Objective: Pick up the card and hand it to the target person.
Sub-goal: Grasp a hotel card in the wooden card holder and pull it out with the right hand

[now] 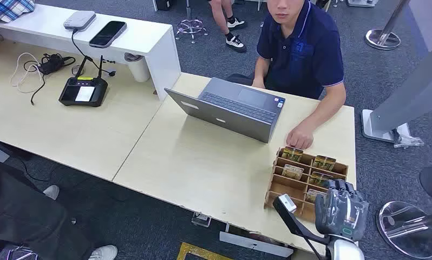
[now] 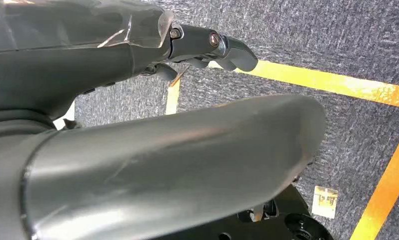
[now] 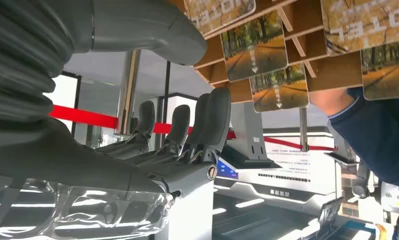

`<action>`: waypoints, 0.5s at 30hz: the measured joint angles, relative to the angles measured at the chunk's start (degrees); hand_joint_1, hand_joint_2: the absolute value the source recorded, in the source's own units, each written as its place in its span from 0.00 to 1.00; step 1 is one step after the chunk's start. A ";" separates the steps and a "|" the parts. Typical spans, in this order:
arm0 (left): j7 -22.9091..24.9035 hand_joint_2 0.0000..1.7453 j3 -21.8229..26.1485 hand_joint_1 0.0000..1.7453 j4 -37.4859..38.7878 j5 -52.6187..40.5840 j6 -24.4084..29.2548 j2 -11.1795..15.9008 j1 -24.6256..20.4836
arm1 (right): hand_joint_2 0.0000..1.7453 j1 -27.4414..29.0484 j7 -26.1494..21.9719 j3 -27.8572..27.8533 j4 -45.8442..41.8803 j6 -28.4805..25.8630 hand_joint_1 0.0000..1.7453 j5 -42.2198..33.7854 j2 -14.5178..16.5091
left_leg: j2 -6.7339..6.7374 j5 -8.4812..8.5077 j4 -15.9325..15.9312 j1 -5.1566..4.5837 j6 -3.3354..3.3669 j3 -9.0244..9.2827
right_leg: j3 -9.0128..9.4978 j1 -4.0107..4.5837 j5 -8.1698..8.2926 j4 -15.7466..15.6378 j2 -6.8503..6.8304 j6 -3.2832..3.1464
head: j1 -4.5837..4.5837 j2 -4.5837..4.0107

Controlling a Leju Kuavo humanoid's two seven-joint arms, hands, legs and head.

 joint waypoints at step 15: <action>0.07 0.00 -1.10 0.00 0.00 0.91 -0.17 0.39 -0.17 | 1.00 -2.28 -1.73 -0.67 4.45 -0.86 0.45 0.00 0.05 | -0.01 0.01 0.00 0.00 0.00 0.00 | 0.01 0.00 0.01 0.00 -0.01 0.00 | 0.00 0.00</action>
